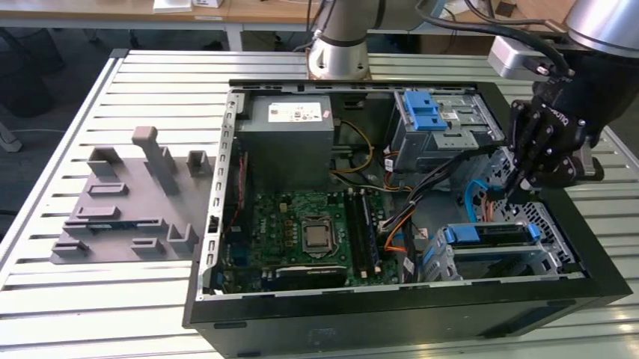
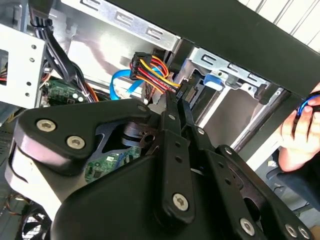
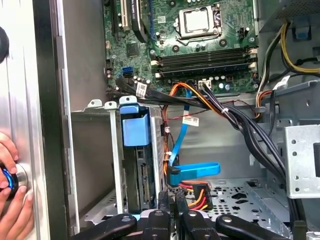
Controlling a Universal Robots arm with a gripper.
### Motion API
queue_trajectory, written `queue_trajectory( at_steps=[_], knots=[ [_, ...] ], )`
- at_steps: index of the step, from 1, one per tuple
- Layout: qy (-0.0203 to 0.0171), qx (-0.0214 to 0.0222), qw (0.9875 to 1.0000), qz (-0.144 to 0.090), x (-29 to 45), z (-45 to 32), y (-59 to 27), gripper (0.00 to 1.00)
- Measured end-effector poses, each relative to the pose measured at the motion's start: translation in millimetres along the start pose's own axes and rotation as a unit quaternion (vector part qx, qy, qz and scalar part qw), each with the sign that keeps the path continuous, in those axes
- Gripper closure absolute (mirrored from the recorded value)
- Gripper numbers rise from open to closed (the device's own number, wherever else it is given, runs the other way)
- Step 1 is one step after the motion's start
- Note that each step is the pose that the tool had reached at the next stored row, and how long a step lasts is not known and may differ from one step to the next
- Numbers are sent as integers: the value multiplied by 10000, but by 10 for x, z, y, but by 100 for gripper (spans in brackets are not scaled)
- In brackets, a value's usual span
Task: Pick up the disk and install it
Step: 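Insert the first disk wire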
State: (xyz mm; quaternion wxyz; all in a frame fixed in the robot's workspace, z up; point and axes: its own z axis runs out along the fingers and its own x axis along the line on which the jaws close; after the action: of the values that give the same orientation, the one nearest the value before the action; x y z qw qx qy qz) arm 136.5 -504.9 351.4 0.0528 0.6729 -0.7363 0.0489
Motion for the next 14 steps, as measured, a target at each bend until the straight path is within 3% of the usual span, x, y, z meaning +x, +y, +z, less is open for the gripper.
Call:
queue_trajectory(
  at_steps=[5, 10, 14],
  knots=[
    [-51, 23, 9998, -174, 10, 5, 11, 84],
    [-127, 21, 9998, -180, 97, 20, 13, 84],
    [-157, 19, 9997, -181, 169, 30, 8, 84]
  ],
)
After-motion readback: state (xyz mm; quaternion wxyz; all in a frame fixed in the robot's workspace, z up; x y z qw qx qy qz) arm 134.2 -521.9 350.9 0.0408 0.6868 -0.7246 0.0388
